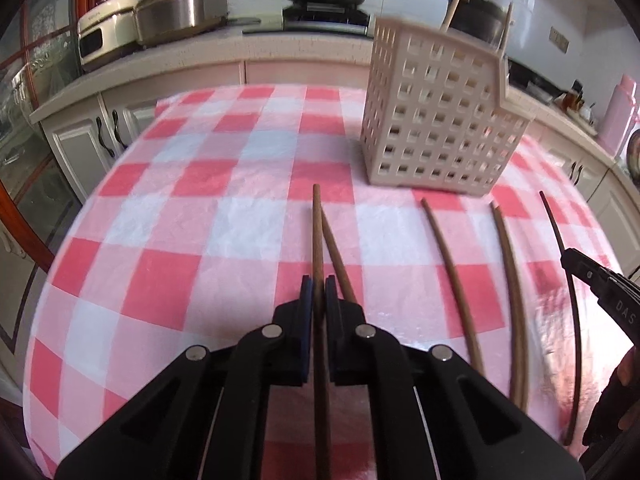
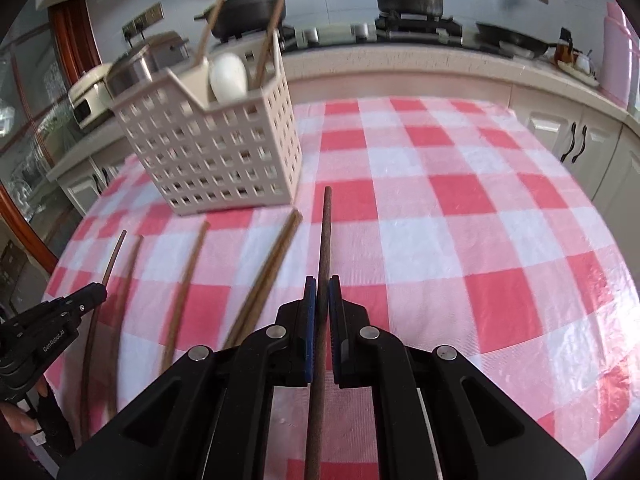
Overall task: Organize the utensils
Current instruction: 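Lift both chopsticks upright and carry them above the white caddy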
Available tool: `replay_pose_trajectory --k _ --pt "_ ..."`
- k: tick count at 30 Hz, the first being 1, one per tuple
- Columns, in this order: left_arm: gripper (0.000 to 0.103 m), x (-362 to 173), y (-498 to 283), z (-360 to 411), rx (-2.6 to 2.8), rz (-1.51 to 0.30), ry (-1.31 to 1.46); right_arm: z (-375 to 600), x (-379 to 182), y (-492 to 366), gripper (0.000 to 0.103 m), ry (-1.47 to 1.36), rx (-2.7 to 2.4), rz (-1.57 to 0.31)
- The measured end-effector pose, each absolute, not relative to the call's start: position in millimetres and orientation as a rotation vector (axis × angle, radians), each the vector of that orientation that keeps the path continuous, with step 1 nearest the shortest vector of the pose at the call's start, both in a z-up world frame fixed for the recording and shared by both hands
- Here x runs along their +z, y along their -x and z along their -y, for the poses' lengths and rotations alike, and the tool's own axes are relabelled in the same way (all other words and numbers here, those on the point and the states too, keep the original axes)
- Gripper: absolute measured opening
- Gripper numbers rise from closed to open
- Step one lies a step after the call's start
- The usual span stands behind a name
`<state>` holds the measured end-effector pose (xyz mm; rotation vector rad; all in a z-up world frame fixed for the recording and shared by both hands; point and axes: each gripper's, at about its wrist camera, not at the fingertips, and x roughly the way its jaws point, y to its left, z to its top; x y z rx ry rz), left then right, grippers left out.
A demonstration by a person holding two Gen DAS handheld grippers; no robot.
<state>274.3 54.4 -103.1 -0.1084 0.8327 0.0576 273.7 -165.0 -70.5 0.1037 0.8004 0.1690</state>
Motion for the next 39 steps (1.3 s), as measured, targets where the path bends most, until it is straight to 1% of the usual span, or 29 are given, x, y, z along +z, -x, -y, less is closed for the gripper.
replay_pose_trajectory --k 9,17,30,39 --pt "0.006 -50.0 -233.7 -56.6 0.015 -0.650 0.129 158.8 -25.8 -239.9 0.006 -0.100 0.194 -0.687" --pt "0.006 -18.3 -200.0 -57.7 0.007 -0.535 0.128 153.9 8.3 -209.8 0.006 -0.093 0.218 -0.589" --pt "0.006 10.5 -159.3 -46.4 -0.009 -0.429 0.101 153.9 33.9 -176.7 0.006 -0.082 0.233 -0.504" --pt "0.006 21.2 -154.3 -43.9 -0.017 -0.402 0.090 150.7 45.6 -167.6 0.006 -0.073 0.240 -0.466"
